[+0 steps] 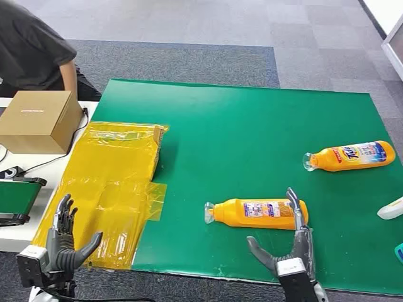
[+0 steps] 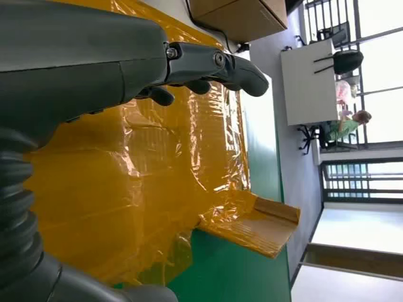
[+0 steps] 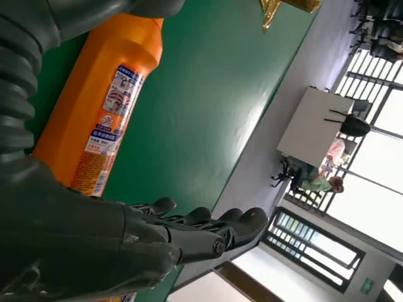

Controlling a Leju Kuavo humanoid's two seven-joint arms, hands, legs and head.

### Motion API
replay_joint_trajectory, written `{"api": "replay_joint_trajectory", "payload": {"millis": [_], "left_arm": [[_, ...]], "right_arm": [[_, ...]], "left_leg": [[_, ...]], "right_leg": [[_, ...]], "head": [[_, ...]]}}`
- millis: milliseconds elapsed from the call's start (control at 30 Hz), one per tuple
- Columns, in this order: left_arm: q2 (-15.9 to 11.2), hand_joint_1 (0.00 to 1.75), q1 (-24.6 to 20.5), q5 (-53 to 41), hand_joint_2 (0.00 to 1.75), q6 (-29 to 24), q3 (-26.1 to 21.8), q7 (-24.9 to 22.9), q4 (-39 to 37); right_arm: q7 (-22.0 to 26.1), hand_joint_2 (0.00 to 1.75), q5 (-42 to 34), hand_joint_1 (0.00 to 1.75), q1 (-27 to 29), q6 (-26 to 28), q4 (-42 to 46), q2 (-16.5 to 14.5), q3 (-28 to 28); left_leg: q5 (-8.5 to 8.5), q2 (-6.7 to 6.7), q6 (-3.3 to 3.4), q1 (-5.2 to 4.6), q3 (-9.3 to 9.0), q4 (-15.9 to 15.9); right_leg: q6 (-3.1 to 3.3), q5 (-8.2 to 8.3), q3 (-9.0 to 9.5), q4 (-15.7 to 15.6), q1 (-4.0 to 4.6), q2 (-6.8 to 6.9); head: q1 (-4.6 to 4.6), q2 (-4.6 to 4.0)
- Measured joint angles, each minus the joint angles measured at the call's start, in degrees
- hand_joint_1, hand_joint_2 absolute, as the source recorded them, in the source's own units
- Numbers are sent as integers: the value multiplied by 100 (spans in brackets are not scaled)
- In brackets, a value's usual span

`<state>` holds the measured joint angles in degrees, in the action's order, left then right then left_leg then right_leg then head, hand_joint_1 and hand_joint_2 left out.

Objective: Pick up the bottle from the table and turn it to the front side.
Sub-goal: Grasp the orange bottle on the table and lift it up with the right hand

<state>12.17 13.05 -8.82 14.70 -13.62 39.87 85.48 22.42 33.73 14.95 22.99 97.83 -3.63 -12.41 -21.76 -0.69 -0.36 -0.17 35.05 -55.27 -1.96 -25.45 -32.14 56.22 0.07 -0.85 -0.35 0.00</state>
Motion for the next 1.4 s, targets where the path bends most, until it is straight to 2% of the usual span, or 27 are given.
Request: {"api": "replay_joint_trajectory", "payload": {"millis": [167, 367, 533, 667, 900, 1100, 1133, 1200, 1267, 1333, 1400], "left_arm": [[0, 0, 1, 55, 175, 16, -77, 2, 0], [-1, 0, 8, 41, 175, 27, -141, 2, 0], [-6, 0, -3, -1, 175, 76, -187, 4, -1], [-10, 0, -31, -9, 175, 114, -226, 6, -9], [-19, 0, -106, -30, 175, 128, -256, 7, -69], [-53, 0, -206, -69, 175, 130, -257, 8, -158], [-59, 0, -226, -69, 175, 124, -255, 8, -179], [-73, 0, -267, -69, 175, 111, -251, 8, -224], [-90, 0, -293, -65, 175, 94, -249, 8, -265], [-109, 0, -316, -55, 175, 74, -247, 9, -302], [-127, 0, -334, -34, 175, 53, -247, 9, -333]], "right_arm": [[-290, 175, 239, 0, -29, -77, 7, 93, 2], [-1241, 175, 1285, 0, -109, -254, -4, 318, 37], [-2239, 175, 2351, 0, -412, -1043, -105, 787, 161], [-2720, 175, 2888, 0, -816, -1743, -336, 1186, 252], [-2941, 175, 3281, 0, -1765, -2546, -1134, 1665, 227], [-2994, 175, 3518, 0, -2690, -3034, -2163, 1757, -92], [-2979, 175, 3535, 7, -2849, -3131, -2370, 1757, -174], [-2934, 175, 3546, 42, -3123, -3270, -2772, 1757, -348], [-2877, 175, 3526, 123, -3331, -3350, -3079, 1754, -499], [-2805, 175, 3467, 175, -3529, -3404, -3335, 1753, -642], [-2713, 175, 3337, 175, -3649, -3370, -3510, 1754, -755]], "left_leg": [[0, 0, 0, 0, 0, 0], [0, 0, 0, 0, 0, 0], [1, 0, 2, -2, 0, -1], [6, 0, 6, -3, 0, -1], [15, 0, 8, -2, 0, -1], [20, 2, 7, -1, 0, -1], [21, 2, 6, -1, 0, -1], [23, 0, 7, -1, 1, -1], [23, -1, 7, -1, 0, -1], [22, 1, 7, 0, -3, -1], [21, 2, 7, 0, -5, -1]], "right_leg": [[0, 0, 0, 0, 0, 0], [0, 0, 1, 0, 0, 0], [-7, 6, 2, -1, -2, 0], [-11, 12, 3, -1, -3, 0], [-5, 21, 2, 0, -1, 0], [-3, 25, 1, 1, 0, 0], [-3, 25, 1, 1, 0, 0], [-3, 25, 1, 1, 0, 2], [-3, 25, 2, 1, 0, 3], [-2, 25, 3, 1, 0, 1], [-2, 25, 5, 0, 0, 2]], "head": [[0, -1], [0, -1], [2, -1], [2, -1], [2, -1], [1, -1], [1, -1], [1, -1], [2, -2], [1, -1], [1, -1]]}}
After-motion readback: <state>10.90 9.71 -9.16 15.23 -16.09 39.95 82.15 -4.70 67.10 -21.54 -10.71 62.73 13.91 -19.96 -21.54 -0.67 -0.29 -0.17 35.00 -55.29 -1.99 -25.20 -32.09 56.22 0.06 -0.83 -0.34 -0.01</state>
